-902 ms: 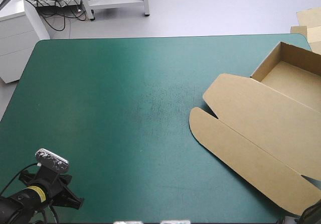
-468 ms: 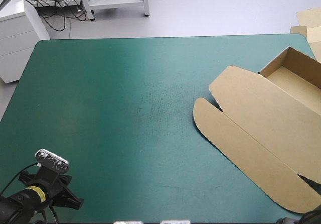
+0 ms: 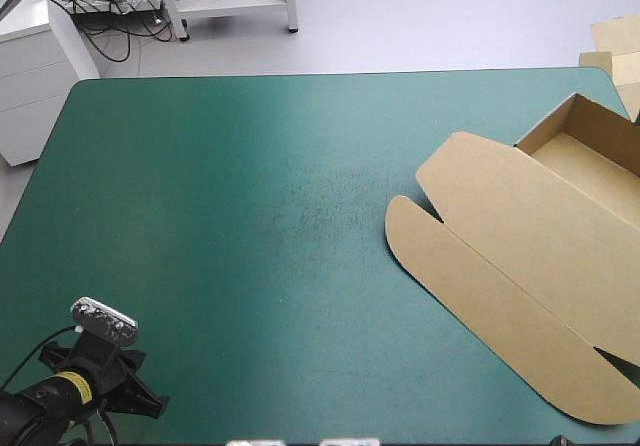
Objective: Fold the box
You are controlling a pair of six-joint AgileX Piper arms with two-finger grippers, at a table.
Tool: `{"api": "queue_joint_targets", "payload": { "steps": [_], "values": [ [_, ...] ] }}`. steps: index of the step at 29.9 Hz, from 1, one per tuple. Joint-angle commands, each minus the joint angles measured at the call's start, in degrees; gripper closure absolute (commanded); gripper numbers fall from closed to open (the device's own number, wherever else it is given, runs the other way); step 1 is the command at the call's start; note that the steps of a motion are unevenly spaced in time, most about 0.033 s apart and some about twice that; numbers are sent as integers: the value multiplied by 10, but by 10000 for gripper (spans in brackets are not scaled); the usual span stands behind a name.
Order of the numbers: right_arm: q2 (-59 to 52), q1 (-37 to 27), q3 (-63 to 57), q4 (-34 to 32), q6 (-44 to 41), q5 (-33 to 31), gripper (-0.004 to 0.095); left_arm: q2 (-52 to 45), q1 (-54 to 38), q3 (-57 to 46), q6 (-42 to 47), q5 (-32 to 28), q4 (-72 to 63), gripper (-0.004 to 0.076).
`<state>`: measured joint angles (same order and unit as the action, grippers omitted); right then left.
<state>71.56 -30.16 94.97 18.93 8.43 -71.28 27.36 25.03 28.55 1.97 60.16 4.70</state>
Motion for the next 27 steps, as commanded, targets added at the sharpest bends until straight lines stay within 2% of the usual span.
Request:
{"api": "queue_joint_targets", "payload": {
  "steps": [1,6,11,19,27],
  "values": [
    [-84,46,-64,-2,11,-6,904,4,3,14,8,-23,0,734],
    [-196,156,-215,-21,27,0,904,4,3,14,8,-23,0,734],
    [-298,217,-374,-21,48,10,908,4,3,14,8,-25,0,734],
    [-435,221,-564,-23,75,37,908,4,3,14,8,-28,0,734],
    [-542,221,-639,-23,77,68,909,4,3,14,8,-25,2,734]
  ]
}}
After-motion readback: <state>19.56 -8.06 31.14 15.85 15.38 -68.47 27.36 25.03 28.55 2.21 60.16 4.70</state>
